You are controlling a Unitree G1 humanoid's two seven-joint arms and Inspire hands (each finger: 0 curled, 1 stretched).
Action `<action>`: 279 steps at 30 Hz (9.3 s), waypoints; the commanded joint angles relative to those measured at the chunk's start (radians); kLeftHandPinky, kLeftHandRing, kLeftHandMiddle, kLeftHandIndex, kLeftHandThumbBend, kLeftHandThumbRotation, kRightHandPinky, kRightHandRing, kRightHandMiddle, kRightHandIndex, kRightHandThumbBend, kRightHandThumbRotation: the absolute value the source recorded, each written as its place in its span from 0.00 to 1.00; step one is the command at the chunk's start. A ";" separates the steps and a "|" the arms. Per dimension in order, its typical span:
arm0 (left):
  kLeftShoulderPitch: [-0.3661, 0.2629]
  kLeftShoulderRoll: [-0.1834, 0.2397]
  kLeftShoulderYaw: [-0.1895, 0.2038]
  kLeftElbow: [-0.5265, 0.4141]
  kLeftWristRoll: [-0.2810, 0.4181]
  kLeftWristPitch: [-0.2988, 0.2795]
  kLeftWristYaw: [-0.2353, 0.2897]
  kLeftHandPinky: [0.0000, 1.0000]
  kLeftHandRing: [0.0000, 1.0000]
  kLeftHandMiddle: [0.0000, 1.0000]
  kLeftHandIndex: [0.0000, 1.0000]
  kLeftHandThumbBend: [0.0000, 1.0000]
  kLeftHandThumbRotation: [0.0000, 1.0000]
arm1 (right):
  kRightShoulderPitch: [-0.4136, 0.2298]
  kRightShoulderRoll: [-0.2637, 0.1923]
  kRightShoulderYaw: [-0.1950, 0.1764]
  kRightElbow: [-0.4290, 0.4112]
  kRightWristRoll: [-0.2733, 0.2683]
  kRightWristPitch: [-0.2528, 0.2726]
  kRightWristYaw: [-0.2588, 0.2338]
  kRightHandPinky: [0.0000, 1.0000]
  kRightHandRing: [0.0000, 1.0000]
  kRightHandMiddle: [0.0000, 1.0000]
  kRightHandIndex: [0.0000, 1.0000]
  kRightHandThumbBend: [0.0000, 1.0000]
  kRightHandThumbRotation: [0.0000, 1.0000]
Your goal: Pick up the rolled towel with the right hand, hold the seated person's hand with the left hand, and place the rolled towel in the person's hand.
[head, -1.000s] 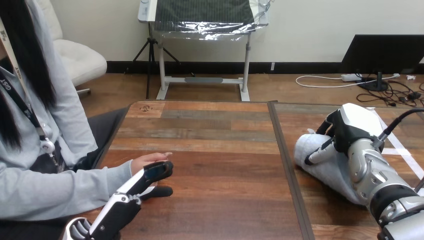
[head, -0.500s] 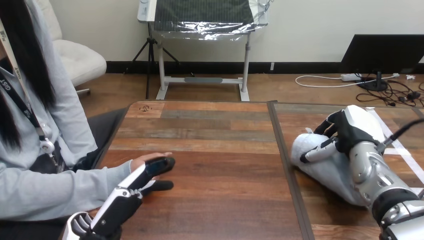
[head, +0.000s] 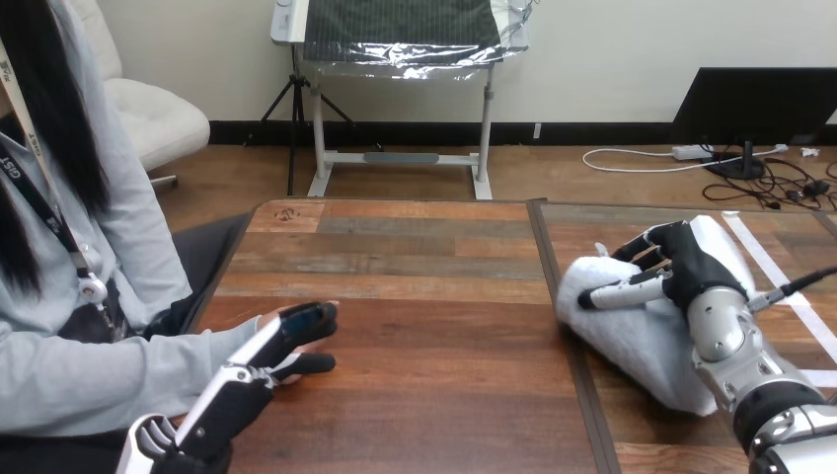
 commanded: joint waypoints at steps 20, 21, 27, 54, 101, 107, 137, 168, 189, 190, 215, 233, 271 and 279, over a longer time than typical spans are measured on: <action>-0.064 0.000 0.063 -0.038 0.060 0.103 -0.003 0.71 0.84 0.87 0.89 1.00 0.48 | -0.019 0.046 -0.116 -0.052 0.131 -0.189 0.051 0.41 0.46 0.52 0.49 0.86 0.00; -0.065 0.000 0.064 -0.038 0.061 0.107 -0.003 0.72 0.84 0.87 0.89 1.00 0.48 | -0.019 0.046 -0.117 -0.053 0.133 -0.195 0.052 0.41 0.47 0.52 0.49 0.86 0.00; -0.070 0.000 0.074 -0.044 0.077 0.136 -0.003 0.73 0.85 0.88 0.89 1.00 0.48 | -0.022 0.054 -0.168 -0.059 0.189 -0.241 0.094 0.41 0.46 0.52 0.48 0.86 0.00; -0.107 -0.013 0.173 -0.102 0.270 0.302 0.059 0.77 0.87 0.90 0.93 1.00 0.44 | -0.057 0.078 -0.271 -0.113 0.349 -0.339 0.224 0.31 0.37 0.46 0.42 0.84 0.00; -0.156 0.243 0.368 -0.388 0.567 0.748 -0.022 0.87 0.92 0.92 0.93 1.00 0.45 | -0.022 0.153 -0.334 -0.282 0.496 -0.366 0.321 0.29 0.35 0.43 0.42 0.76 0.00; -0.174 0.292 0.382 -0.397 0.579 0.797 -0.052 0.84 0.91 0.91 0.92 1.00 0.43 | -0.009 0.159 -0.337 -0.312 0.504 -0.368 0.327 0.29 0.35 0.43 0.41 0.78 0.00; -0.267 0.459 0.363 -0.348 0.647 0.889 -0.131 0.81 0.89 0.88 0.89 1.00 0.30 | 0.115 0.177 -0.321 -0.602 0.554 -0.310 0.382 0.29 0.35 0.44 0.41 0.71 0.00; -0.450 0.531 0.234 -0.036 0.695 0.840 -0.049 0.78 0.83 0.83 0.85 1.00 0.30 | 0.291 0.196 -0.300 -0.991 0.629 -0.174 0.466 0.27 0.35 0.44 0.40 0.60 0.00; -0.582 0.518 0.109 0.196 0.753 0.862 0.059 0.64 0.69 0.72 0.74 1.00 0.31 | 0.406 0.190 -0.297 -1.214 0.691 -0.107 0.521 0.24 0.32 0.43 0.40 0.57 0.00; -0.590 0.518 0.101 0.211 0.752 0.861 0.062 0.63 0.68 0.72 0.73 1.00 0.31 | 0.413 0.189 -0.296 -1.227 0.693 -0.104 0.523 0.24 0.32 0.43 0.40 0.56 0.00; -0.686 0.510 0.009 0.379 0.730 0.853 0.102 0.55 0.56 0.59 0.62 1.00 0.25 | 0.504 0.185 -0.298 -1.392 0.738 -0.081 0.561 0.21 0.28 0.40 0.39 0.57 0.00; -0.721 0.494 -0.030 0.452 0.699 0.834 0.134 0.51 0.50 0.53 0.54 0.99 0.16 | 0.545 0.188 -0.292 -1.456 0.746 -0.068 0.569 0.20 0.27 0.38 0.38 0.54 0.00; -0.727 0.498 -0.064 0.443 0.682 0.775 0.208 0.32 0.32 0.36 0.35 0.91 0.00 | 0.567 0.195 -0.256 -1.455 0.748 -0.002 0.558 0.21 0.29 0.39 0.38 0.42 0.00; -0.719 0.502 -0.050 0.388 0.662 0.777 0.193 0.29 0.30 0.36 0.35 0.89 0.00 | 0.558 0.209 -0.250 -1.414 0.738 -0.008 0.562 0.21 0.29 0.39 0.39 0.41 0.00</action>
